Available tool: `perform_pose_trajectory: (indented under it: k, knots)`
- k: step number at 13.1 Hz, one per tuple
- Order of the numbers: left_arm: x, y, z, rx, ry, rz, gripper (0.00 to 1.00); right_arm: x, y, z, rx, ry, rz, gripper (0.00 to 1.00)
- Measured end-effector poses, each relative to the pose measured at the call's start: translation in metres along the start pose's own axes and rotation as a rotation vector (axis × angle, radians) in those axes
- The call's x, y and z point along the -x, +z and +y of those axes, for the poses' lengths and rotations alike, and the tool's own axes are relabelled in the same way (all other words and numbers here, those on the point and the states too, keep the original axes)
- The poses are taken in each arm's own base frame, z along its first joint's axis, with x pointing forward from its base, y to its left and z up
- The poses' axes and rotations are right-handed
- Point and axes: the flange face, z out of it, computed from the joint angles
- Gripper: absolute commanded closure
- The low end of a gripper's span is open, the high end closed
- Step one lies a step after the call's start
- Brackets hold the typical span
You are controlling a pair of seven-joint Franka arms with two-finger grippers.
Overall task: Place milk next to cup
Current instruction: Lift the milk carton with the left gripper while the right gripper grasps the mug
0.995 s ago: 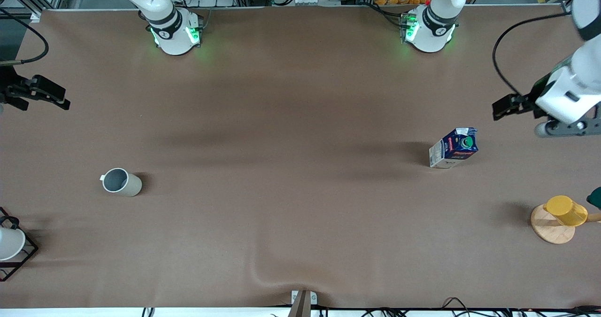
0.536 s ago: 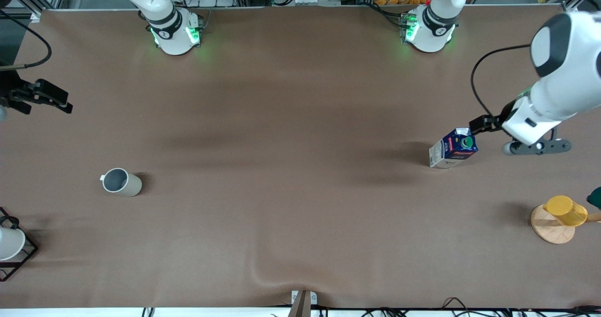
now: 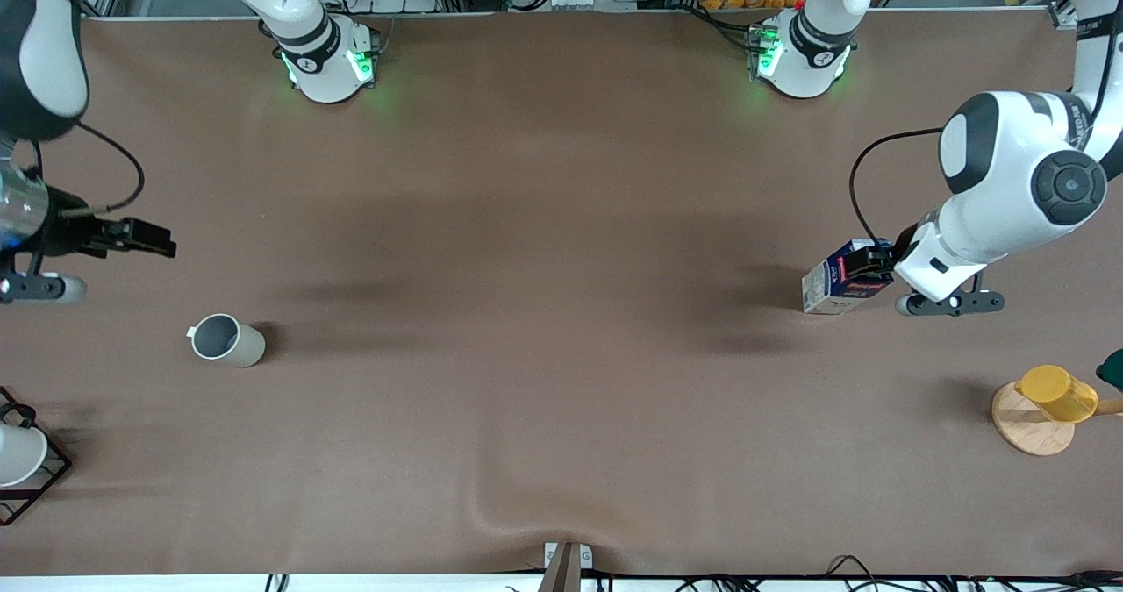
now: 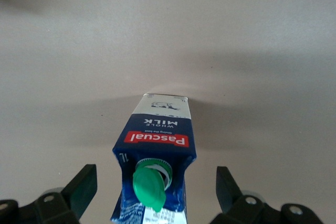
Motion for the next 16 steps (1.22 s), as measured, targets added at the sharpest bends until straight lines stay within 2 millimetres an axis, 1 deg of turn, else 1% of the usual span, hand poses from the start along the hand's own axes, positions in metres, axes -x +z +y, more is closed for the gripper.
perform_pose_trajectory:
  k: [1, 2, 3, 5, 6, 7, 8, 10, 11, 13, 14, 16]
  knots:
    - [0.000, 0.006, 0.000, 0.000, 0.001, -0.009, 0.00, -0.012, 0.018, 0.006, 0.000, 0.008, -0.005, 0.00]
    - [0.001, 0.010, 0.001, -0.001, 0.002, -0.017, 0.00, -0.025, 0.040, 0.006, 0.003, 0.008, -0.010, 0.00]
    - [0.002, 0.013, 0.002, -0.002, 0.003, -0.023, 0.00, -0.040, 0.066, 0.003, 0.005, 0.002, -0.020, 0.00]
    - [0.003, 0.017, 0.001, -0.002, 0.003, -0.033, 0.00, -0.069, 0.125, -0.011, 0.013, -0.020, -0.031, 0.00]
    - [0.003, 0.021, 0.001, -0.003, 0.003, -0.039, 0.00, -0.081, 0.149, -0.018, 0.018, -0.032, -0.023, 0.00]
    - [0.004, 0.024, 0.001, -0.003, 0.003, -0.046, 0.03, -0.090, 0.167, -0.022, 0.020, -0.037, -0.012, 0.00]
    - [0.004, 0.026, 0.001, -0.003, 0.003, -0.050, 0.08, -0.095, 0.179, -0.021, 0.022, -0.036, -0.006, 0.00]
    - [0.004, 0.028, 0.001, -0.003, 0.003, -0.053, 0.34, -0.100, 0.194, -0.014, 0.025, -0.027, -0.001, 0.00]
    - [0.004, 0.028, 0.001, -0.003, 0.004, -0.054, 0.40, -0.101, 0.200, -0.011, 0.025, -0.023, -0.005, 0.00]
    - [0.005, 0.029, 0.001, -0.005, 0.004, -0.068, 0.57, -0.102, 0.212, -0.009, 0.024, -0.019, -0.023, 0.00]
    - [0.007, 0.028, 0.002, -0.007, 0.005, -0.082, 0.61, -0.101, 0.218, -0.008, 0.024, -0.020, -0.034, 0.00]
    - [0.007, 0.021, 0.004, -0.008, 0.009, -0.093, 0.64, -0.102, 0.229, -0.008, 0.024, -0.024, -0.051, 0.00]
